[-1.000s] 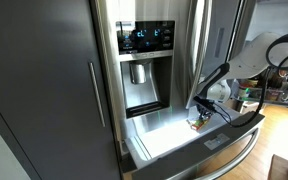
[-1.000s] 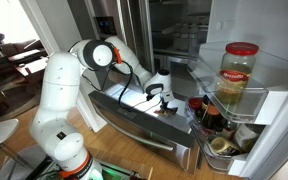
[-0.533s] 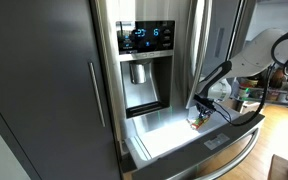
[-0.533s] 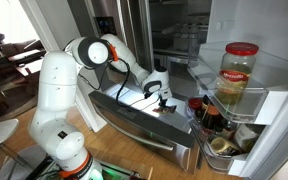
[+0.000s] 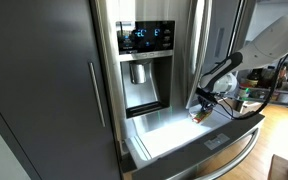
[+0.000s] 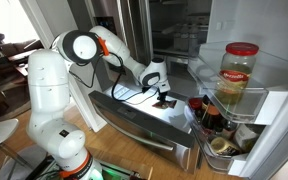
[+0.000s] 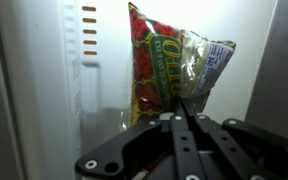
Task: Move the packet from the open drawer to the shelf above it
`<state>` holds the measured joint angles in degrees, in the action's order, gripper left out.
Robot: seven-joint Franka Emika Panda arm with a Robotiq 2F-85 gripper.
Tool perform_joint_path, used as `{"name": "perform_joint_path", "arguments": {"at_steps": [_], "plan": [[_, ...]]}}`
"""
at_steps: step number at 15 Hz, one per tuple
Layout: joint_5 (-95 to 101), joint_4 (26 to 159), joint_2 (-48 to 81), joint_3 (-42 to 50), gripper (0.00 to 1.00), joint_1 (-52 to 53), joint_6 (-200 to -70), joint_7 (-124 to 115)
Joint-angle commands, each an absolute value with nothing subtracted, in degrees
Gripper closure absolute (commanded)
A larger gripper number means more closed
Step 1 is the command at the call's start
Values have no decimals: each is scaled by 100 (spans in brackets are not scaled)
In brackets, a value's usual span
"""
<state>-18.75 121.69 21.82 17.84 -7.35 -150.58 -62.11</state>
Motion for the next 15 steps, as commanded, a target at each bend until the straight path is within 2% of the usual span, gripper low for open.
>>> {"name": "perform_joint_path", "arguments": {"at_steps": [1,15], "plan": [[-1724,12180,2091,1704,96,-821,-14986,-6342],[-1031,12405,1422,2040,99,-695,-14790,-6940]]}}
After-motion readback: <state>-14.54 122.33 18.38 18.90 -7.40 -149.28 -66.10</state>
